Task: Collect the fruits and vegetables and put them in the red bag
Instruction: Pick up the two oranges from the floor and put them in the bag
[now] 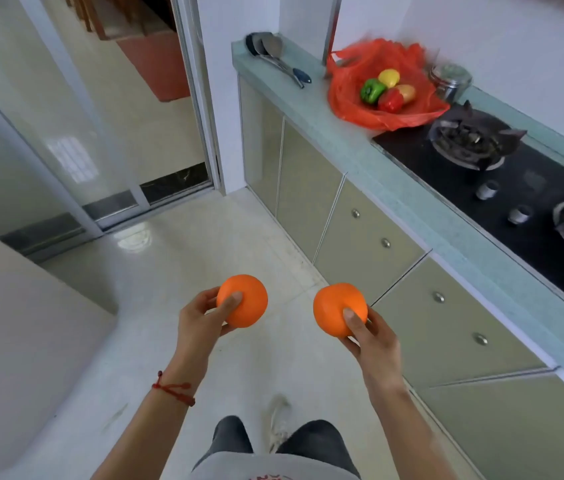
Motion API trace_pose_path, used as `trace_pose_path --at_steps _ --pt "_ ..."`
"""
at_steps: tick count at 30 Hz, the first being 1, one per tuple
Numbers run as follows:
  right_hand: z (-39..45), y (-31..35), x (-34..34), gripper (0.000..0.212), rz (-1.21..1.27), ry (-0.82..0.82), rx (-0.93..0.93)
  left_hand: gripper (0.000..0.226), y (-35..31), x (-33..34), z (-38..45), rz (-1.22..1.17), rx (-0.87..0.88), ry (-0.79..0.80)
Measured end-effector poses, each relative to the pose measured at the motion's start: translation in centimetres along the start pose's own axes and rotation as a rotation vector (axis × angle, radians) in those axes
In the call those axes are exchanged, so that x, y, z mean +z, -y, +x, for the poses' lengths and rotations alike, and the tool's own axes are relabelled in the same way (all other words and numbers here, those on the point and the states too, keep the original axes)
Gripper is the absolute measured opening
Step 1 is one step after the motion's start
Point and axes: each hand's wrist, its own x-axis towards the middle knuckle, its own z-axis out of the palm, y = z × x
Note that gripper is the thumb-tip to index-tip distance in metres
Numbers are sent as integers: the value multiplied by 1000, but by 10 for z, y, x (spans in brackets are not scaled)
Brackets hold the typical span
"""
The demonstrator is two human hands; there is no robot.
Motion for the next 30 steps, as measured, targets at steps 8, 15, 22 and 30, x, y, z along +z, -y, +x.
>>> trace_pose_path --at_steps 8,15,22,30 --pt "115 59 36 29 16 12 -23 38 -62 67 98 21 26 13" --pt "220 89 83 24 27 -68 -34 35 -108 116 215 51 35 88" --pt "310 134 131 15 44 -186 -56 27 -171 164 324 116 49 217" --pt "389 166 145 46 63 -316 -46 37 -205 235 407 158 7 325"
